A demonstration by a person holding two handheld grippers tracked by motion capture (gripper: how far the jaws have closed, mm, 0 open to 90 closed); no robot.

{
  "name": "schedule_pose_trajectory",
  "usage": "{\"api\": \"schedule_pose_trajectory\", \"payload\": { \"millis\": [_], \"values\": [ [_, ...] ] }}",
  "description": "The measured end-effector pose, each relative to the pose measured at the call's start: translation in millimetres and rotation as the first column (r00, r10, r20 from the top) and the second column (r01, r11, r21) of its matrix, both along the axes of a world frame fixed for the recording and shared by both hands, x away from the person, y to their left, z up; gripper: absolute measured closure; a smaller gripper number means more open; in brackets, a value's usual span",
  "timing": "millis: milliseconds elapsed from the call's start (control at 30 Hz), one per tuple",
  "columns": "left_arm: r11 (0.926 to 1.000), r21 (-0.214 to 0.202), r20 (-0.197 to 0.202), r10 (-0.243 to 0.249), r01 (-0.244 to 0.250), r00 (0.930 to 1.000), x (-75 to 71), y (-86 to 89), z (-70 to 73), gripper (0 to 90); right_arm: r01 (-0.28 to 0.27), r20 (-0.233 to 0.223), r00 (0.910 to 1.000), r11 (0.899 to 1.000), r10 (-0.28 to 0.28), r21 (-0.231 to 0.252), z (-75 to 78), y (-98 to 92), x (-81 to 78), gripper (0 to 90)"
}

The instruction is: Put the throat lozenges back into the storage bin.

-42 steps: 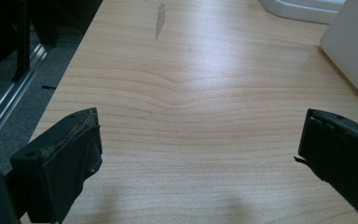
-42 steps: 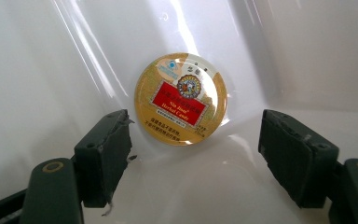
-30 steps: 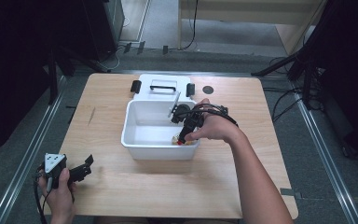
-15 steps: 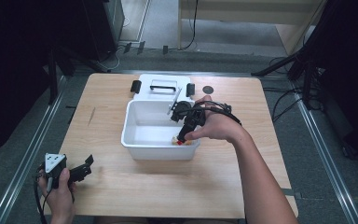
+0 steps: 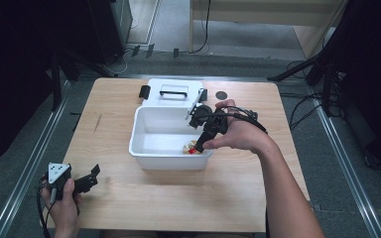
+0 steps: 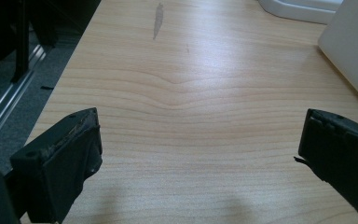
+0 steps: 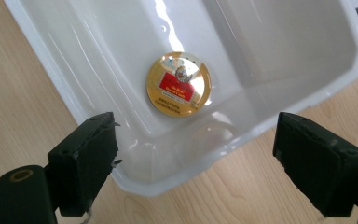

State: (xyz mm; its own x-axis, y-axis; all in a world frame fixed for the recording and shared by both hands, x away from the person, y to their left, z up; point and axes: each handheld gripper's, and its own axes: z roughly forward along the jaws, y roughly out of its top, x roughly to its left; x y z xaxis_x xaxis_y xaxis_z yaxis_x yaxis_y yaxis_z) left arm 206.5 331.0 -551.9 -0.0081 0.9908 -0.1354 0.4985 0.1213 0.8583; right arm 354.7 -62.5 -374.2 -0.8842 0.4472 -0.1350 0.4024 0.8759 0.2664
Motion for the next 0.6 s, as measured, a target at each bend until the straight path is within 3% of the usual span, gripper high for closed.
{"api": "schedule_pose_trajectory", "payload": {
  "millis": [300, 600],
  "values": [
    [1.0, 0.0, 0.0, 0.001, -0.001, 1.0, 0.0, -0.1, 0.0, 0.0, 0.056, 0.03, 0.9979, 0.998, -0.057, 0.006, 5.5, -23.6, -6.7, 13.5],
    [1.0, 0.002, -0.002, 0.0, 0.0, 1.0, -0.4, 0.0, 0.1, 0.0, 0.127, 0.037, 0.9912, 0.992, -0.127, 0.025, 0.1, -54.7, -10.5, 13.1]
  ]
}}
